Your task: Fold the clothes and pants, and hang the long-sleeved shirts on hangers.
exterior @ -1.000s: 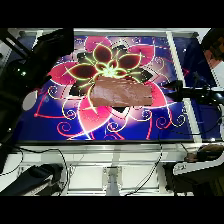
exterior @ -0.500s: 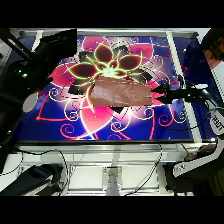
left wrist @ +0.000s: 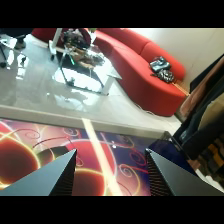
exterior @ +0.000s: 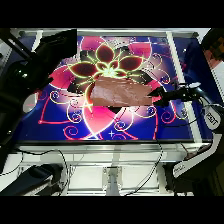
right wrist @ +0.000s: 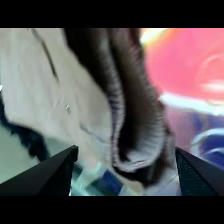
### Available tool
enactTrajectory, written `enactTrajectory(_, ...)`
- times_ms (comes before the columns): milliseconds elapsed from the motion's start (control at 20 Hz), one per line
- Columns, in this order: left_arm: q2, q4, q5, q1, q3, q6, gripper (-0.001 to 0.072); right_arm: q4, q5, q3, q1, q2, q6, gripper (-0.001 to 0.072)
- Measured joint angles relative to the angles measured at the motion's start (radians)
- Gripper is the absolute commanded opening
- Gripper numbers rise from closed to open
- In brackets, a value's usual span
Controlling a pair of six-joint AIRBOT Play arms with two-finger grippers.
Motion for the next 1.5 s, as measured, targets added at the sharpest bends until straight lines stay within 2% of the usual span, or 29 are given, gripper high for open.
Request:
enactTrajectory(300, 0.0, 0.0, 0.0, 0.0, 0.0, 0.0, 0.0502, 0.005, 0.012, 0.004, 0.074, -0.035, 0.016, 0.0663)
enactTrajectory(400, 0.0, 0.0, 0.0, 0.0, 0.0, 0.0, 0.0502, -0.001, -0.012, 0.004, 0.087, -0.04, 0.017, 0.0444)
enactTrajectory(500, 0.0, 0.0, 0.0, 0.0, 0.0, 0.0, 0.0502, 0.004, -0.046, 0.003, 0.094, -0.042, 0.017, 0.029)
enactTrajectory(600, 0.0, 0.0, 0.0, 0.0, 0.0, 0.0, 0.0502, 0.019, -0.095, 0.003, 0.097, -0.044, 0.016, 0.0039)
enactTrajectory(900, 0.0, 0.0, 0.0, 0.0, 0.0, 0.0, 0.0501, 0.063, -0.113, 0.057, 0.093, -0.031, 0.015, 0.0026)
enactTrajectory(1100, 0.0, 0.0, 0.0, 0.0, 0.0, 0.0, 0.0501, 0.068, -0.083, 0.15, 0.046, 0.075, 0.055, 0.0026)
enactTrajectory(1300, 0.0, 0.0, 0.001, 0.0, 0.0, 0.0, 0.0501, -0.099, -0.044, 0.276, -0.04, 0.223, 0.172, 0.0025)
enactTrajectory(1500, 0.0, 0.0, 0.008, 0.0, 0.0, 0.0, 0.0501, -0.337, 0.089, 0.417, -0.163, 0.295, 0.324, 0.0026)
